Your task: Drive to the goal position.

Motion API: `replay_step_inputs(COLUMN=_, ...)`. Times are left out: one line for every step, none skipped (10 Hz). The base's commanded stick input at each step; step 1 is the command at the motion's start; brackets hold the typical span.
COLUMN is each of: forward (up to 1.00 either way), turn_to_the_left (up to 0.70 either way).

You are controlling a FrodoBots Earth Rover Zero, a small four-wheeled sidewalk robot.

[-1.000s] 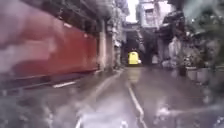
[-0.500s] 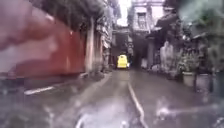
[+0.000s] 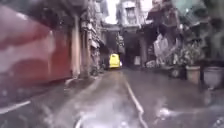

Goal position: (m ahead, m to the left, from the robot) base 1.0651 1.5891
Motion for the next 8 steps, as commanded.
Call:
replay_step_inputs(forward=1.00, turn_to_the_left=0.00)
replay_step_inputs(forward=1.00, turn_to_the_left=0.00)
replay_step_inputs(forward=1.00, turn_to_the_left=0.00)
replay_step_inputs(forward=1.00, turn_to_the_left=0.00)
replay_step_inputs(forward=1.00, turn_to_the_left=0.00)
replay_step_inputs(forward=1.00, turn_to_the_left=0.00)
replay_step_inputs(forward=1.00, turn_to_the_left=0.00)
replay_step_inputs(forward=1.00, turn_to_the_left=0.00)
